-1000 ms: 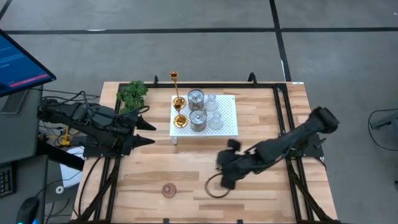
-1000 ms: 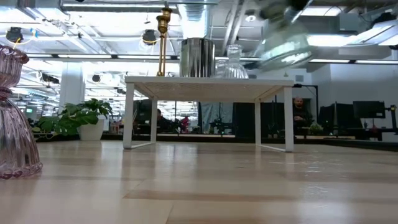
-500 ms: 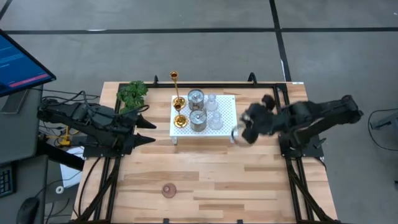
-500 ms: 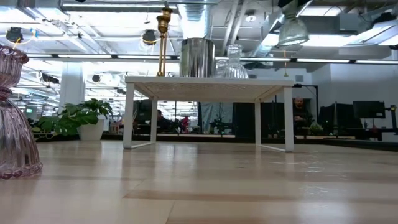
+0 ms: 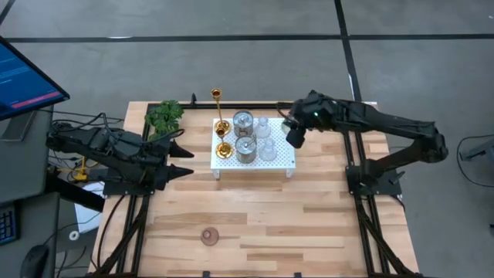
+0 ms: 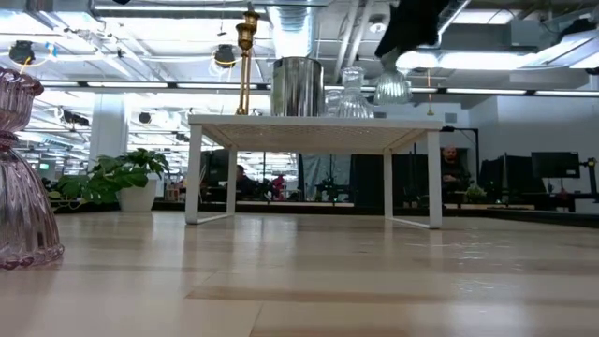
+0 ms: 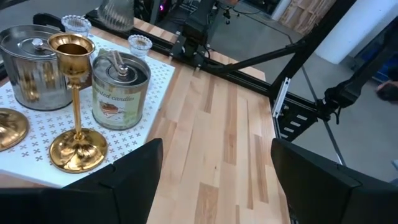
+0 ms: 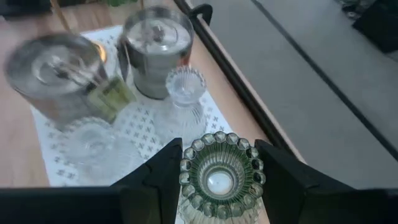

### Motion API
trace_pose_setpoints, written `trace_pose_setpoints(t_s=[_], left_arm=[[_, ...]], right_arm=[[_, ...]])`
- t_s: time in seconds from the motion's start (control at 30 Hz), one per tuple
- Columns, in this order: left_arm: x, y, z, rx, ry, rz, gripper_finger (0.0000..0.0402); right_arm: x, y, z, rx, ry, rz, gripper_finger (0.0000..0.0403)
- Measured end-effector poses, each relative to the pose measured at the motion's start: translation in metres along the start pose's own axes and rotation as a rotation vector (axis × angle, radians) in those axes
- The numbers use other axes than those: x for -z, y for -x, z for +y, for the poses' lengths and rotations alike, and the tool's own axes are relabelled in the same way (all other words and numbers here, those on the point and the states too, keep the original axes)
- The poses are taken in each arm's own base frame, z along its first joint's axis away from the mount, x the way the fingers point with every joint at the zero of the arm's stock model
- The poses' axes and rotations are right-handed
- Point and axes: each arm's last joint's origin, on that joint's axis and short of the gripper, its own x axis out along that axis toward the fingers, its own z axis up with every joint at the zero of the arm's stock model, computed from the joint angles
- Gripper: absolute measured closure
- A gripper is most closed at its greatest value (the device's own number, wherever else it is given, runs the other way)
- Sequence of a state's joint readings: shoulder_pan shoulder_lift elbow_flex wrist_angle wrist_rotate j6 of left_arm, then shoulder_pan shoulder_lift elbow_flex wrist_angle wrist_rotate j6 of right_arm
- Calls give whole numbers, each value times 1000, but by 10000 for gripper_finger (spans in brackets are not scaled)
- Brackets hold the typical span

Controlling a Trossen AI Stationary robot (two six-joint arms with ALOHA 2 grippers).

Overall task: Pick & Place candle stick holders
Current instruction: Put the green glass candle holder on the shelf

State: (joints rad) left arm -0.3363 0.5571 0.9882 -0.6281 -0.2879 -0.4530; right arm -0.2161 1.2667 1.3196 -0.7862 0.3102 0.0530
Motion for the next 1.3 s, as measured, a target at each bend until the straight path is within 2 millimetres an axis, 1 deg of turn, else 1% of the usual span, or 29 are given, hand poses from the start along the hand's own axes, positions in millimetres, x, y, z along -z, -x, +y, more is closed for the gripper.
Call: trace_pose_setpoints(t_s=[0.13, 0.27, 0.4, 0.63, 0.7, 0.83, 1.0, 1.17, 1.3], left_arm=[[0, 0, 0, -11, 0, -5, 101], [0, 0, 1, -21, -3, -10, 101], [0, 0, 1, -26, -3, -13, 101], [0, 0, 1, -31, -1, -15, 101], [0, 0, 1, -31, 1, -15, 101], [0, 0, 1, -31, 5, -15, 101], [0, 0, 1, -31, 7, -15, 101], [0, 0, 1, -31, 0, -15, 101], [0, 0, 1, -31, 0, -15, 101]], right_arm=[[10, -25, -11, -32, -30, -31, 246], [13, -39, -22, -60, -69, -74, 246], [20, -59, -27, -59, -58, -20, 246], [19, -86, -27, -89, -35, -2, 246], [19, -89, -27, -91, -28, 2, 246], [19, -87, -27, -89, -17, 2, 246], [21, -80, -30, -80, -25, 14, 224], [22, -80, -29, -91, -21, 29, 244], [22, -83, -27, -116, -27, 30, 239]])
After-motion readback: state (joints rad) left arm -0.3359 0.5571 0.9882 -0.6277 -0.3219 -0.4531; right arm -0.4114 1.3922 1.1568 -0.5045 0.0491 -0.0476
